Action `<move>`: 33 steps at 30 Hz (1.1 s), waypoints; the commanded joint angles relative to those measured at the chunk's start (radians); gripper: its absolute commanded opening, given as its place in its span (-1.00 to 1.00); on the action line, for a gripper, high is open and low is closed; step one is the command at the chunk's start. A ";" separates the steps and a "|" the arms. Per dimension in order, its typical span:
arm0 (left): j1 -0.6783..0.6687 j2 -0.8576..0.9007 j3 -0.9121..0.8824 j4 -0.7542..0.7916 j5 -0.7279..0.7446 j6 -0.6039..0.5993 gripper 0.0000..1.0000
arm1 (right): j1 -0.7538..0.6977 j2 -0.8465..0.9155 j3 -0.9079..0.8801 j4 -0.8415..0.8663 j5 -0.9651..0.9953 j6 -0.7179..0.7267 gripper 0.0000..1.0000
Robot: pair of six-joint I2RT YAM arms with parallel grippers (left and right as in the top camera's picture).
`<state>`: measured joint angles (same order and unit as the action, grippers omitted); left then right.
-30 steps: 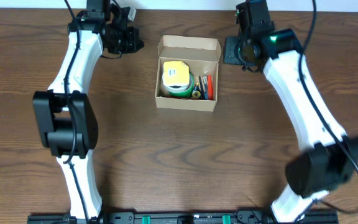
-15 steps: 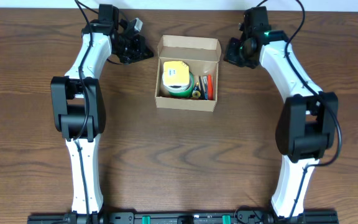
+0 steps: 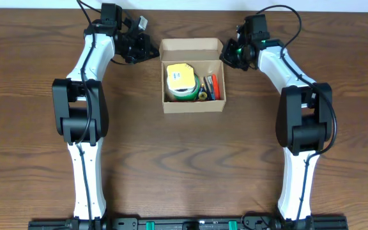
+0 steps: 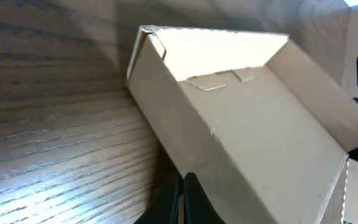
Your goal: Pack container
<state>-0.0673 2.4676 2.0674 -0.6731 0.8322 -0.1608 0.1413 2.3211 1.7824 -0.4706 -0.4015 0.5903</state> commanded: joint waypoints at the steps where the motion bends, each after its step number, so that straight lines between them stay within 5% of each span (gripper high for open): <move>1: 0.001 0.008 0.026 -0.002 0.016 -0.004 -0.89 | -0.003 0.029 -0.004 0.044 -0.063 0.026 -0.97; 33: 0.068 0.008 0.026 0.153 0.183 -0.163 -0.89 | -0.071 0.029 -0.004 0.257 -0.497 -0.143 -0.98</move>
<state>0.0006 2.4676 2.0674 -0.5392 0.9909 -0.2829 0.0757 2.3341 1.7817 -0.2230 -0.7971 0.4911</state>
